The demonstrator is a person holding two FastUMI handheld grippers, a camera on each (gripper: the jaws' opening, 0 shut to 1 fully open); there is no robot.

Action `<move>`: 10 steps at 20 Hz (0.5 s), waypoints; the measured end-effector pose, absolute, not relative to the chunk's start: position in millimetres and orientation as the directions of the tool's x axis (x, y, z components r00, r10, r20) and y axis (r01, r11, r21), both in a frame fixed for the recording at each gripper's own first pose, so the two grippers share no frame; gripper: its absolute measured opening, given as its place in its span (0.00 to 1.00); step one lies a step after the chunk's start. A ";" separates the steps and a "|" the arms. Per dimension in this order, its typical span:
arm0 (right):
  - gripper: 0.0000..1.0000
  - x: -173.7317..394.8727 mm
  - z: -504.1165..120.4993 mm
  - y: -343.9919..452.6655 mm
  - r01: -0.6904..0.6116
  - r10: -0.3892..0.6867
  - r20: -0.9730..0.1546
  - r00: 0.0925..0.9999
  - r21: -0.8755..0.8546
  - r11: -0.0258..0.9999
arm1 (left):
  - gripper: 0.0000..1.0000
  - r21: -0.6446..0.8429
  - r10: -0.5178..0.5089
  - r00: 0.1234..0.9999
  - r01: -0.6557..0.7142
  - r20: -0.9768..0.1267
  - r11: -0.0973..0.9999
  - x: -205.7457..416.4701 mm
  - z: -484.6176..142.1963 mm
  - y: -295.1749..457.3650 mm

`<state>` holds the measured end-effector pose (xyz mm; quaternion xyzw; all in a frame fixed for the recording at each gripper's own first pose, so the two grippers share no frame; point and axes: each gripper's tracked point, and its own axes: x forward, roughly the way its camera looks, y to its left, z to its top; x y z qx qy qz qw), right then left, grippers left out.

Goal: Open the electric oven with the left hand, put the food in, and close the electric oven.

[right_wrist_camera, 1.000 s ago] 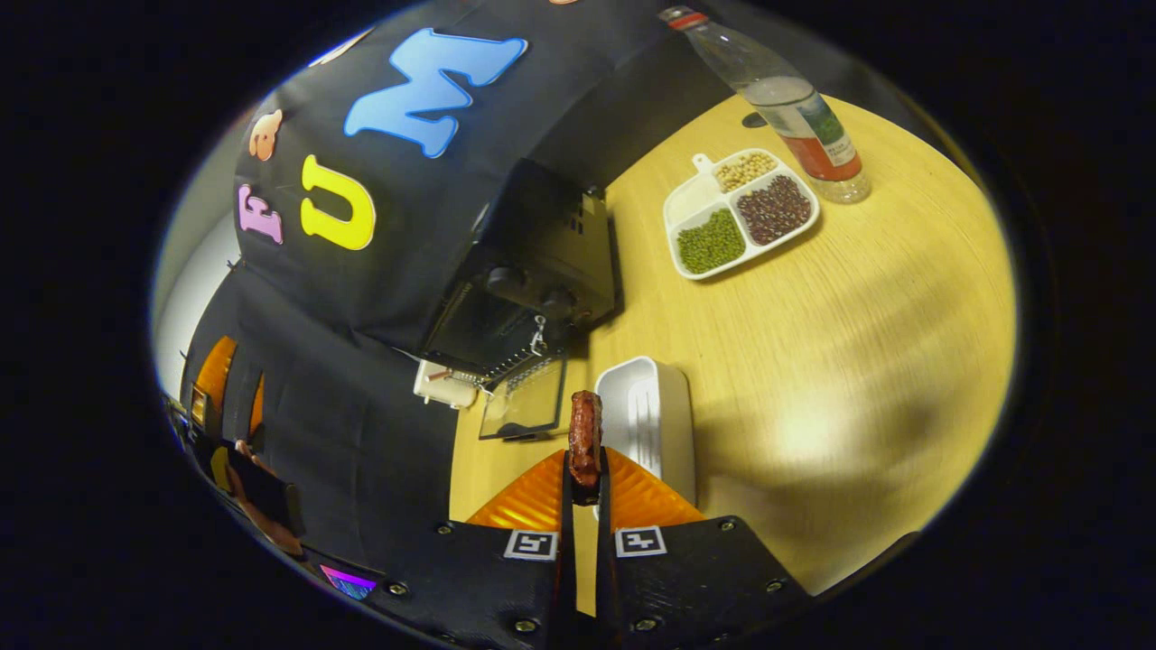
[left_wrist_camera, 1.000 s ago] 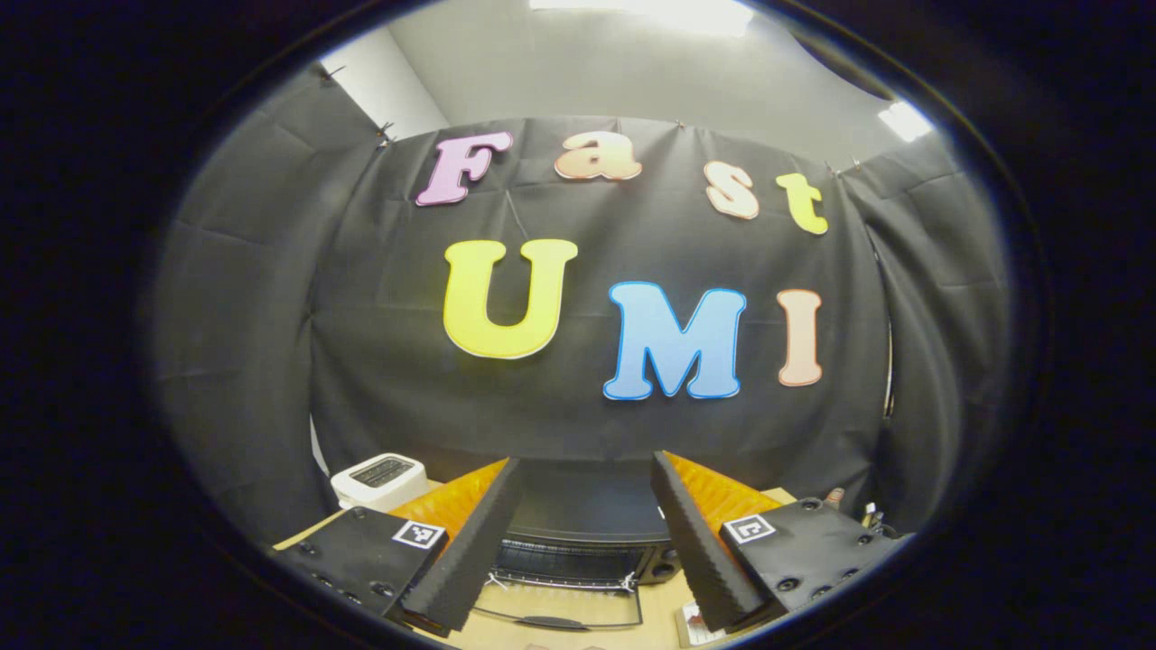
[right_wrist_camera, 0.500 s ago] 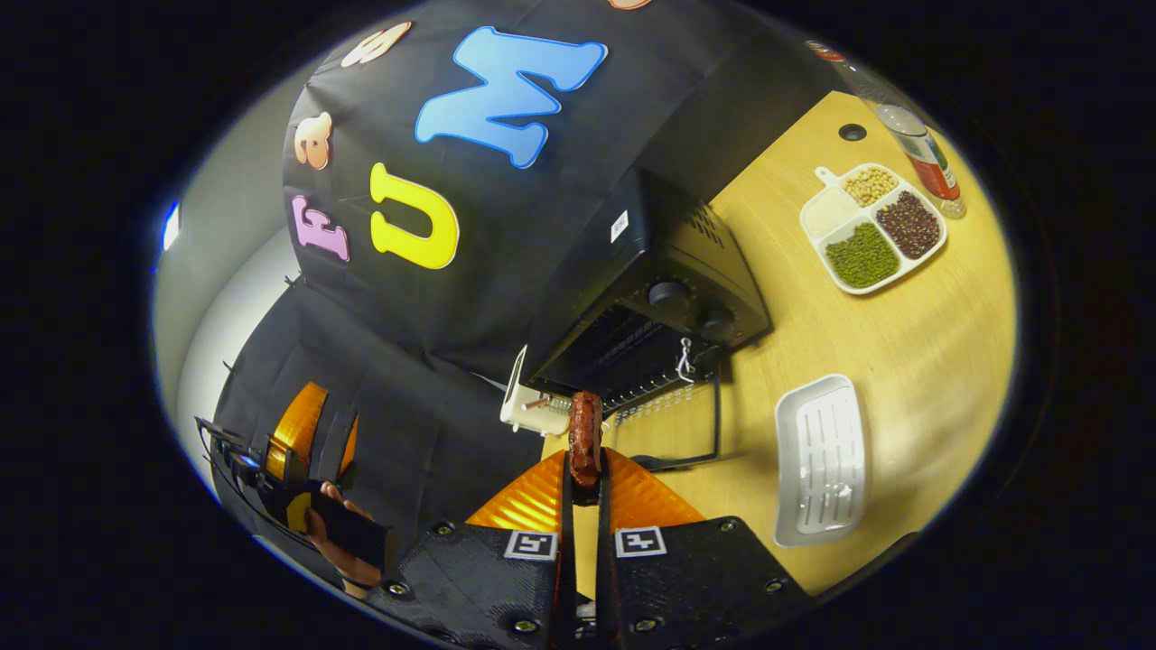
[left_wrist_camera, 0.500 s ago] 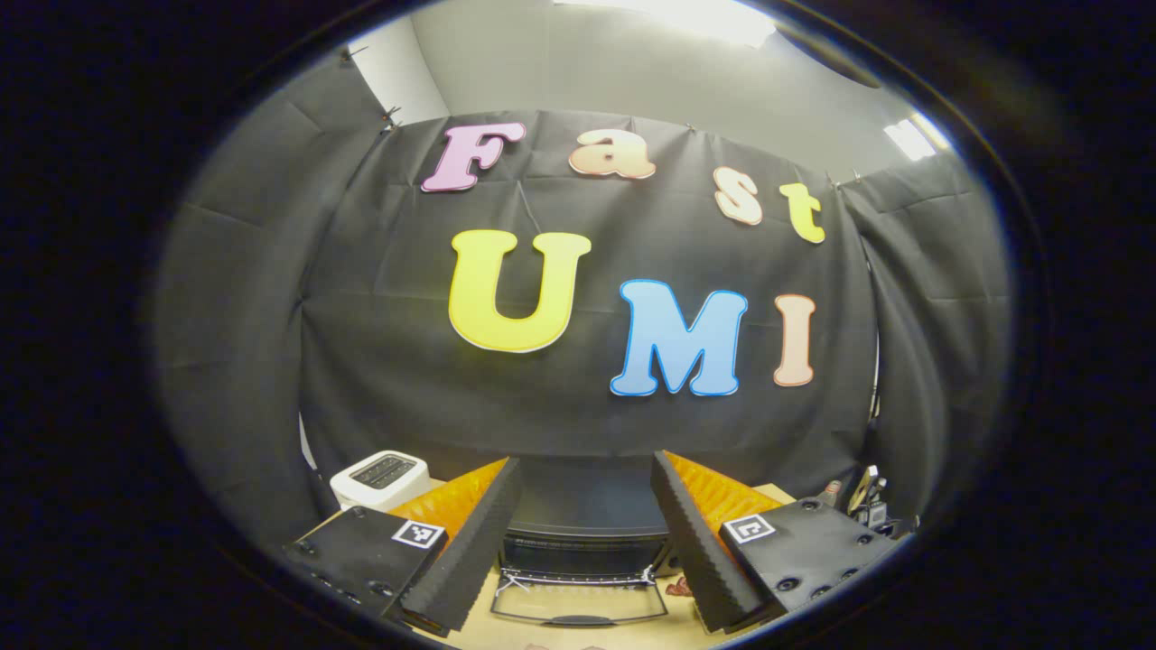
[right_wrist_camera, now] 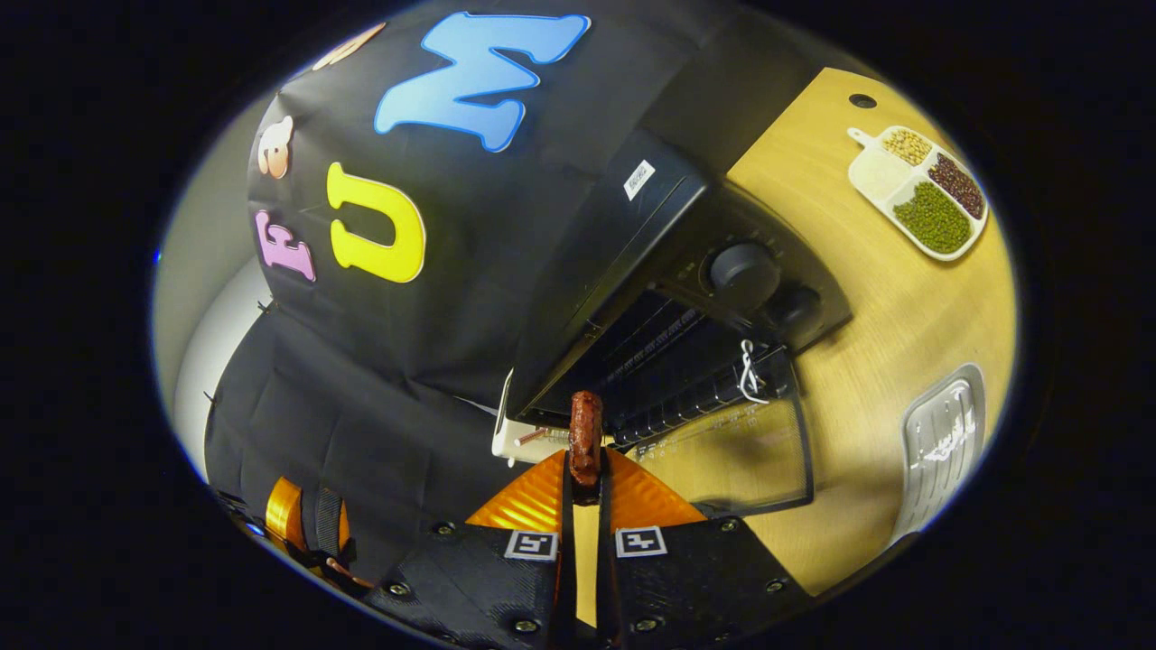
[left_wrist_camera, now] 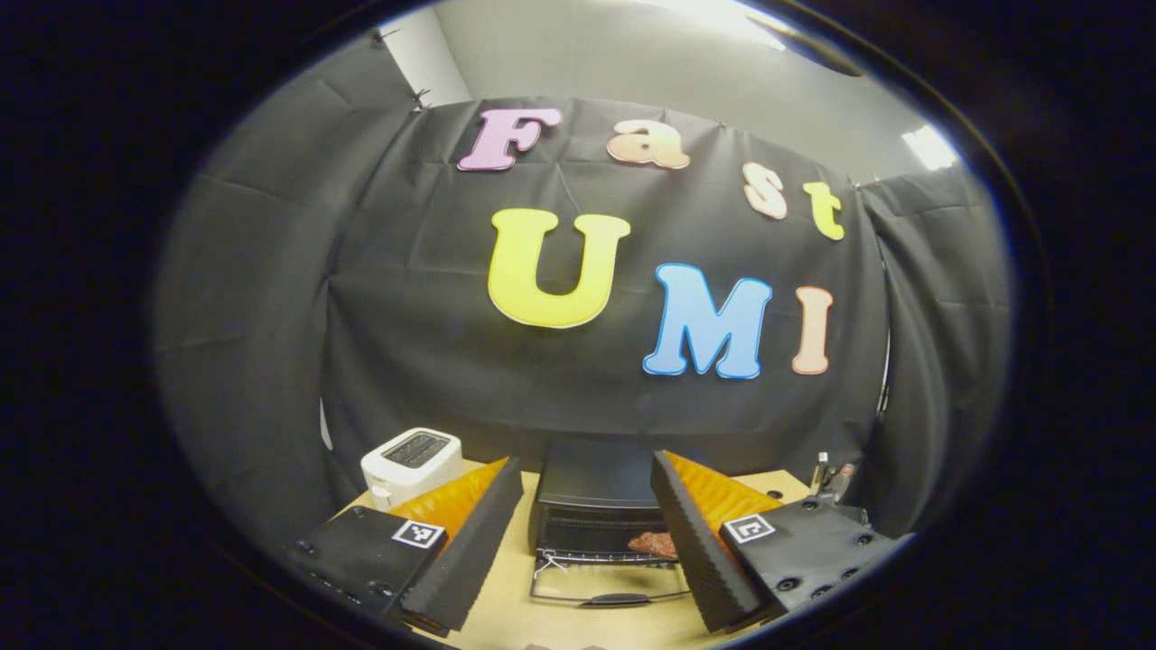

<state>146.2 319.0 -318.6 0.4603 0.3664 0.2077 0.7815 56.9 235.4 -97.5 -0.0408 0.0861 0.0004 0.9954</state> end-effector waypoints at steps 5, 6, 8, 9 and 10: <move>0.09 188.5 -353.1 345.9 0.105 0.581 -0.426 0.693 0.857 0.504 | 1.00 -0.077 -0.011 0.983 -0.003 -0.185 0.997 57.0 -101.2 252.7; 0.09 195.2 -359.1 350.1 0.125 0.566 -0.435 0.700 0.855 0.502 | 0.96 -0.069 -0.012 0.981 -0.002 -0.195 0.998 57.3 -104.6 255.5; 0.09 208.3 -367.3 357.3 0.148 0.548 -0.444 0.709 0.854 0.499 | 0.97 -0.059 -0.007 0.979 -0.005 -0.206 0.998 55.7 -106.9 262.8; 0.09 215.3 -372.1 359.2 0.158 0.535 -0.451 0.715 0.849 0.505 | 0.98 -0.061 -0.002 0.978 -0.011 -0.209 0.998 54.4 -108.8 266.5; 0.09 223.6 -379.6 357.1 0.177 0.505 -0.472 0.722 0.832 0.526 | 0.98 -0.069 0.006 0.978 -0.021 -0.208 0.997 54.7 -107.9 270.7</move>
